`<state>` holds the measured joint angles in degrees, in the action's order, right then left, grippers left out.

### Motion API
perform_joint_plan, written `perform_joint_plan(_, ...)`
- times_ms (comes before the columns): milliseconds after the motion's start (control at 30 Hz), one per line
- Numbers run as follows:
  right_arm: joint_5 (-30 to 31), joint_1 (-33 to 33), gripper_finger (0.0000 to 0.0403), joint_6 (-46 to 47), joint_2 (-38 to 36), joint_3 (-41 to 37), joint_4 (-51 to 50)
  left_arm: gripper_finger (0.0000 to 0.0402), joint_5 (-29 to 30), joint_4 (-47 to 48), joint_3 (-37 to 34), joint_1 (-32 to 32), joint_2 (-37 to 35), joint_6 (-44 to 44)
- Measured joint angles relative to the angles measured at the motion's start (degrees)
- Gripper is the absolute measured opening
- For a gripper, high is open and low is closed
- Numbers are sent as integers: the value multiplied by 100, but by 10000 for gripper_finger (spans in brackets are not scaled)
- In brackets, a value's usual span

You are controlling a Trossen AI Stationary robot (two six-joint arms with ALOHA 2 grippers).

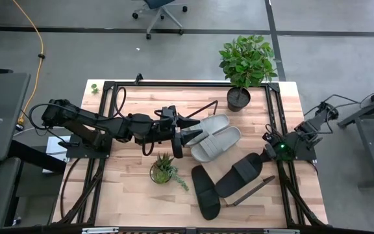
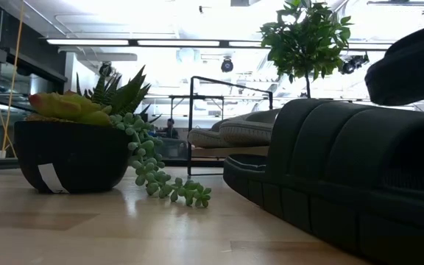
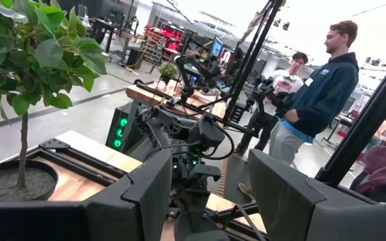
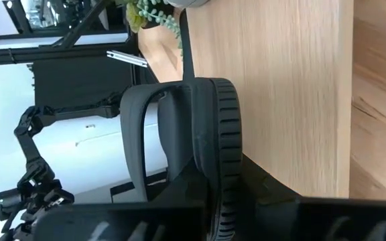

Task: Pick and place slides into the shelf
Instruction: Put the top black slide on the shelf

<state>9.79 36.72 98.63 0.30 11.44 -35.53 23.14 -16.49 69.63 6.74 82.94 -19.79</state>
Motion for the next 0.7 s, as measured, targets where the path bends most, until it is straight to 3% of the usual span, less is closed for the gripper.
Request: perform_joint_plan(700, 1293, 1412, 5, 696, 89, 4, -27, 184, 0, 15, 0, 2, 2, 2)
